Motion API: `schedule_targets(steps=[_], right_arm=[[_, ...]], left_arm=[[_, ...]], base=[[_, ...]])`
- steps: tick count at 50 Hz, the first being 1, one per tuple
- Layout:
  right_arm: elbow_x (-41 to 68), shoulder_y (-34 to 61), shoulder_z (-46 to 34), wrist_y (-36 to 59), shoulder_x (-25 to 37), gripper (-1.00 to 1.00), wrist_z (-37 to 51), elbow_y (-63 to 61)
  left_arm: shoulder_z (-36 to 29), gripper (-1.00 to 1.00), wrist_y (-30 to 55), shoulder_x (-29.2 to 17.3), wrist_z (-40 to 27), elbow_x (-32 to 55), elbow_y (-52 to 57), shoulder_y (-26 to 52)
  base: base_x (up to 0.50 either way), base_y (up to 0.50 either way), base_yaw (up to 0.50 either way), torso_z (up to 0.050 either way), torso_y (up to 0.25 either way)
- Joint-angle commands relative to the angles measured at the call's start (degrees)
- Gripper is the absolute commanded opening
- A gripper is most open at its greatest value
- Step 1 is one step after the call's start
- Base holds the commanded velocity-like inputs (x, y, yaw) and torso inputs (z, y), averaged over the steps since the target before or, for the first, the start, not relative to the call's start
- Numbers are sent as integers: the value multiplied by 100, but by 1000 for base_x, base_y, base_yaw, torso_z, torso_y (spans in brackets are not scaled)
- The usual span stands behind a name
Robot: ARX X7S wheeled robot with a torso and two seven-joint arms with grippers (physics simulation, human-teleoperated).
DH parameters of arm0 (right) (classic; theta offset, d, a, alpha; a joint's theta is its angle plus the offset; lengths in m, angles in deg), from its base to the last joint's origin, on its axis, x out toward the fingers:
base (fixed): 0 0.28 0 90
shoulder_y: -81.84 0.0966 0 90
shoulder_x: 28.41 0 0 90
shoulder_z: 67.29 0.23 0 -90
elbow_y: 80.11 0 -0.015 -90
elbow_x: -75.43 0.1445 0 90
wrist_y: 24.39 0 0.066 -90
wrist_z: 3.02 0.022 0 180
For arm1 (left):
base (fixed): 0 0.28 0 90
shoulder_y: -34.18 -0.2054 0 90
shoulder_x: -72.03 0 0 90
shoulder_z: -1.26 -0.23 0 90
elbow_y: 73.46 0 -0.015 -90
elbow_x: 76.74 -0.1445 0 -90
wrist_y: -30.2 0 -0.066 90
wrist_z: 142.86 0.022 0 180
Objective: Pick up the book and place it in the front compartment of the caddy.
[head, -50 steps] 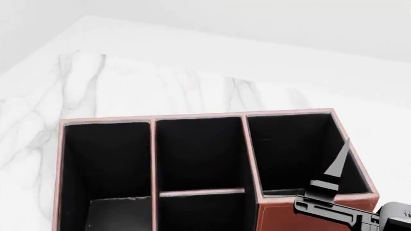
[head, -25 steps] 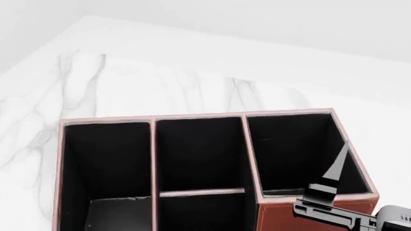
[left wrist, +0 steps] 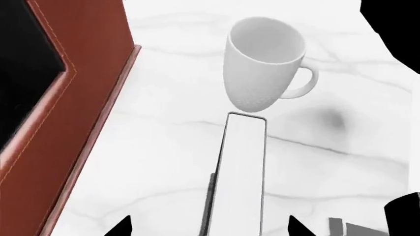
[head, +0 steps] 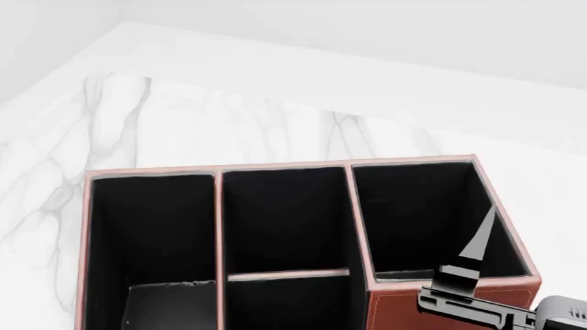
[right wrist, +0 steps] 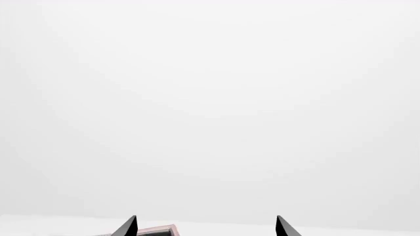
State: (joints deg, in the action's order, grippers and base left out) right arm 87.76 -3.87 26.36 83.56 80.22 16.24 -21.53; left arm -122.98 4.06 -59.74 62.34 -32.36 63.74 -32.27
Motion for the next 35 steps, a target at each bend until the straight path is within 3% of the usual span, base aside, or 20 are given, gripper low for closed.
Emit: schedule_targets(steps=[1,20,21,28,35], right_arm=[[-64,-20,119,-3,-75,100,-137,9],[-63,-11,100,-3,-15,100,-103,-24],[-48,-11,106,-9,-22,100,-100,-21],[-34,-16,109,-34,-8,100,-97,11],[-25,-25,103,-31,4,100,-82,-2]], left_arm=[[-504,100,-695,86,475,-854,-345,-19],[-1302,100,-1210,398,628,-1637,-1156,46],[-1363,-100,-1261,419,642,-1699,-1221,48],[-1616,-100,-1823,503,593,-2146,-1571,-43],[-1382,-100,-1676,430,484,-1974,-1227,23]], base=[[0,0,0,0,0],[0,0,0,0,0],[0,0,0,0,0],[0,0,0,0,0],[0,0,0,0,0]])
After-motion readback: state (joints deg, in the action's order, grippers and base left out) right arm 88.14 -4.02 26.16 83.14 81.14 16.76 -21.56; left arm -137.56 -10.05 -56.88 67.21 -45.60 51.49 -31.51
